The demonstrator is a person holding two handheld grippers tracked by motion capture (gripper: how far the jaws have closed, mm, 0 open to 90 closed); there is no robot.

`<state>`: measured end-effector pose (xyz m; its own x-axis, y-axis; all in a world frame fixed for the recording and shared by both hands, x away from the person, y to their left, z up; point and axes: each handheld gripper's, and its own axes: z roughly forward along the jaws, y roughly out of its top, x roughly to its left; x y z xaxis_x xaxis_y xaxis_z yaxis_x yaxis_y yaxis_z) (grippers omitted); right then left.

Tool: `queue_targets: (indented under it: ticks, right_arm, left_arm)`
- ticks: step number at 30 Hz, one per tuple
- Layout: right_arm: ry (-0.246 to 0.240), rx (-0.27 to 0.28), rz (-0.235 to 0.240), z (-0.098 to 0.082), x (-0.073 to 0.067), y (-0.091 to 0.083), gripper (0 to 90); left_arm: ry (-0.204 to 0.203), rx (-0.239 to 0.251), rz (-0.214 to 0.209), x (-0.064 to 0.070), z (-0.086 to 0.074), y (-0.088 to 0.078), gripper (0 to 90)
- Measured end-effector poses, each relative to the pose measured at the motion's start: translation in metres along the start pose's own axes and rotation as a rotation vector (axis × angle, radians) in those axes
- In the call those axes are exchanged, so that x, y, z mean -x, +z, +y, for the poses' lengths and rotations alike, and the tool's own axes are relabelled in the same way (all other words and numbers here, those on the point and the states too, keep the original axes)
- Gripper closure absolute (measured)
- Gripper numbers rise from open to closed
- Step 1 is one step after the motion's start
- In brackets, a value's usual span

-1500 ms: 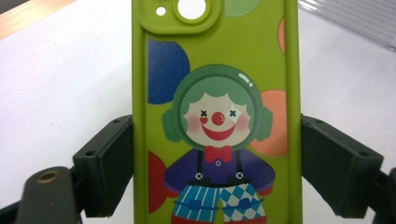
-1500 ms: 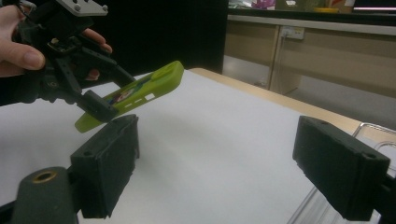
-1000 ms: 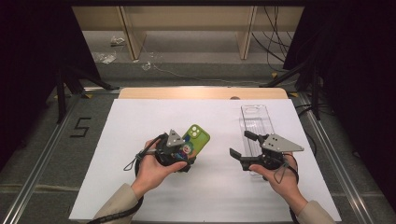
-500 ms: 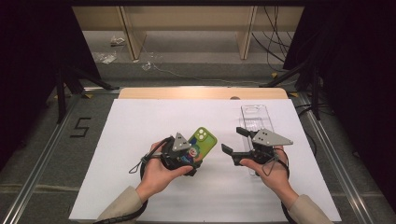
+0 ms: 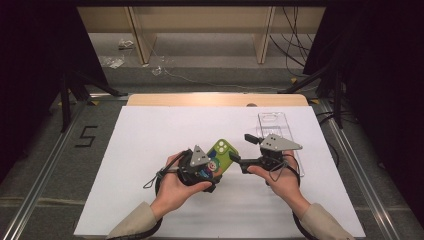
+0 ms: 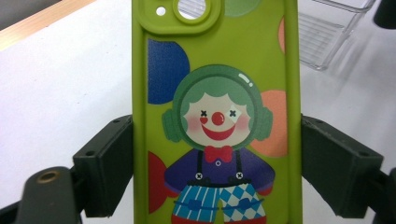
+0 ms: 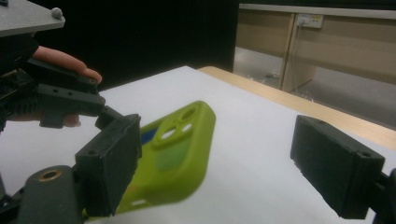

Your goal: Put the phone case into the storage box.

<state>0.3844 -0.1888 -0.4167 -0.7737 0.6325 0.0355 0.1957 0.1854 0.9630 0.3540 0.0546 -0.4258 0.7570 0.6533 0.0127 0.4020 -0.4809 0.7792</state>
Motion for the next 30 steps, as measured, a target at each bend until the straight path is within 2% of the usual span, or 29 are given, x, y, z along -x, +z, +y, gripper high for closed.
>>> queue_targets:
  ticks: [9,18,30]
  right_arm:
    - [0.011,-0.026,0.015,0.0,-0.003,0.013,19.8]
    - [0.029,-0.059,0.007,-0.002,-0.002,0.021,23.3]
    - [0.052,-0.088,0.011,-0.004,0.0,0.029,29.0]
  left_arm:
    - [0.013,0.006,-0.004,0.006,-0.001,0.005,16.1]
    - [0.023,0.005,-0.019,0.011,-0.002,0.01,16.2]
    - [0.037,0.018,-0.01,0.015,-0.003,0.014,16.1]
